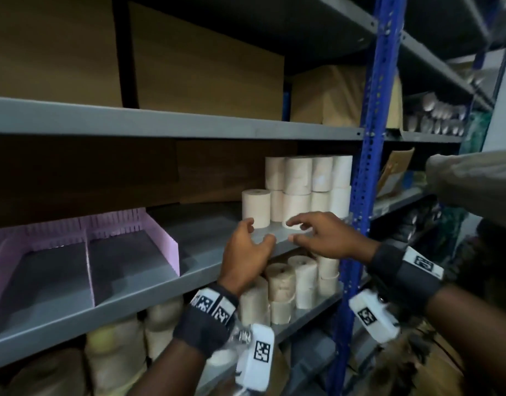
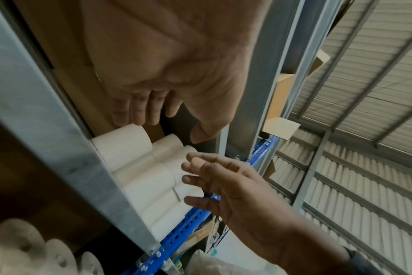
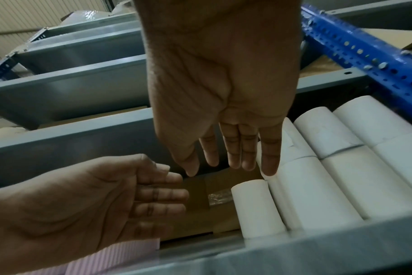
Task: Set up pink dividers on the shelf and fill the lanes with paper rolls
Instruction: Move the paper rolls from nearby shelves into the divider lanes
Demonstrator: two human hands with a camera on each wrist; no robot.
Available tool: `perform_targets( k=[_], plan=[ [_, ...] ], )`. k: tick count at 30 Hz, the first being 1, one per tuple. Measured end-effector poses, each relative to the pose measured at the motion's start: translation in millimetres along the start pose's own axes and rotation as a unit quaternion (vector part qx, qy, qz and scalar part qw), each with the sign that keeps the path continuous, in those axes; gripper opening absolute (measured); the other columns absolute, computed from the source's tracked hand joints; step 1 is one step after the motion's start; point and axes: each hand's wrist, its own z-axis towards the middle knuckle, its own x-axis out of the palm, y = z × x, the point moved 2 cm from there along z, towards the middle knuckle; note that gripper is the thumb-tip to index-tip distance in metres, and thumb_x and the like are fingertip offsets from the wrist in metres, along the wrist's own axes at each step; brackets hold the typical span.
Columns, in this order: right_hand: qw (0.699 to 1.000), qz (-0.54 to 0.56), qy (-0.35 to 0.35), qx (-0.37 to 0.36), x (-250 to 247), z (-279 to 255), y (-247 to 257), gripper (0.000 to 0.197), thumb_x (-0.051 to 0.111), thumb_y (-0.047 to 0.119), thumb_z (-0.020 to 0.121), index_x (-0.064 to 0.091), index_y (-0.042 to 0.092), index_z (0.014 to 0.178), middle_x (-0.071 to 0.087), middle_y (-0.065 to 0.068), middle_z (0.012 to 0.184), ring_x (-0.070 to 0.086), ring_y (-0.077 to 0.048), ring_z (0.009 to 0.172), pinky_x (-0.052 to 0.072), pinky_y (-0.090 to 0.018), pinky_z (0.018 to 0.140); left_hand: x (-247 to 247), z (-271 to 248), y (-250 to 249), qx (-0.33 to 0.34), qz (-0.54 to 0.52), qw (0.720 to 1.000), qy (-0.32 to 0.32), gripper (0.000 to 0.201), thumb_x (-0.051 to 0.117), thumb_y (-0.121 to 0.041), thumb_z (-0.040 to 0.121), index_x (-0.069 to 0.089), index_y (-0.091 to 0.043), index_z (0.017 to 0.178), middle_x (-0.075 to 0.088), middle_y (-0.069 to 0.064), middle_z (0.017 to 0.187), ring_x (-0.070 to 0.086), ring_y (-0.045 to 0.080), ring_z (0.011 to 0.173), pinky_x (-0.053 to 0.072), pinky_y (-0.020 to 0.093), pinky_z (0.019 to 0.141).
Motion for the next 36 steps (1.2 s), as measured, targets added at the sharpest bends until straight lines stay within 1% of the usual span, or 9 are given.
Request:
perform_targets(
  k=[4,7,11,15,22,26,28,32,36],
  plan=[
    [0.998,-0.061,0.005,-0.030,-5,69,-9,0.047,0.064,0.045,0.088,0.060,0.023,0.129,0.063,0.004,0.131,0.060,-0.014,0.112,0.039,-0.021,0.082,17,60,0,-0.045,-0.040,0.998,-0.006,0.067,0.073,-0.028,0.094,0.045,-0.010,0.151,0.061,0.011,0.141,0.061,0.029,0.125,0.053,0.048,0.107],
    [0.994,-0.098,0.010,-0.040,-6,123,-14,0.047,0.063,0.042,0.090,0.060,0.018,0.130,0.062,-0.001,0.132,0.058,-0.019,0.118,0.039,-0.022,0.088,30,105,11,-0.080,-0.056,0.995,-0.004,0.053,0.075,-0.022,0.091,0.058,-0.005,0.138,0.070,0.015,0.128,0.068,0.032,0.117,0.056,0.047,0.102],
    [0.986,-0.153,0.055,-0.042,5,191,-23,0.036,0.061,0.038,0.091,0.067,0.008,0.110,0.068,-0.008,0.110,0.063,-0.025,0.098,0.050,-0.031,0.082,45,160,30,-0.106,-0.079,0.991,0.003,0.025,0.071,-0.008,0.092,0.071,-0.003,0.117,0.072,0.013,0.116,0.068,0.023,0.102,0.055,0.031,0.087],
    [0.967,-0.215,0.125,-0.045,22,231,-32,0.039,0.054,0.043,0.095,0.067,0.010,0.111,0.066,-0.012,0.114,0.062,-0.028,0.100,0.051,-0.034,0.085,55,195,44,-0.125,-0.112,0.986,-0.015,0.044,0.068,0.001,0.090,0.063,-0.006,0.134,0.070,0.016,0.123,0.066,0.029,0.112,0.054,0.035,0.088],
    [0.967,-0.154,0.191,-0.066,32,261,-44,0.035,0.059,0.048,0.092,0.067,0.015,0.087,0.065,-0.001,0.086,0.057,-0.018,0.079,0.039,-0.027,0.058,63,219,60,-0.144,-0.063,0.988,0.004,0.054,0.078,-0.003,0.085,0.058,-0.006,0.136,0.066,0.012,0.124,0.063,0.024,0.110,0.051,0.030,0.081],
    [0.973,-0.130,0.152,-0.112,29,251,-43,0.046,0.063,0.046,0.090,0.068,0.001,0.083,0.068,-0.015,0.105,0.065,-0.032,0.089,0.053,-0.037,0.075,57,208,49,-0.123,-0.056,0.991,0.008,0.042,0.077,0.000,0.086,0.063,-0.008,0.126,0.066,0.009,0.115,0.061,0.019,0.098,0.050,0.021,0.065],
    [0.974,-0.122,0.122,-0.147,22,241,-40,0.046,0.064,0.045,0.090,0.071,0.000,0.086,0.063,-0.013,0.124,0.063,-0.026,0.103,0.052,-0.039,0.087,53,195,42,-0.095,-0.064,0.993,0.011,0.047,0.076,0.002,0.086,0.063,-0.008,0.130,0.068,0.006,0.112,0.064,0.016,0.092,0.052,0.014,0.058],
    [0.980,-0.041,0.078,-0.178,-9,204,-35,0.039,0.068,0.043,0.088,0.075,0.004,0.085,0.053,0.005,0.139,0.049,0.009,0.113,0.045,-0.025,0.096,46,153,28,-0.005,-0.056,0.998,-0.008,0.069,0.082,-0.004,0.082,0.053,-0.015,0.142,0.067,0.008,0.129,0.066,0.025,0.119,0.058,0.042,0.097],
    [0.978,0.024,0.046,-0.204,-37,152,-22,0.027,0.068,0.044,0.086,0.079,0.019,0.091,0.050,0.016,0.138,0.049,0.007,0.120,0.046,-0.034,0.102,41,97,22,0.100,-0.001,0.995,-0.011,0.100,0.087,-0.035,0.072,0.031,-0.037,0.155,0.054,-0.010,0.142,0.057,0.010,0.126,0.055,0.038,0.101]
  ],
)
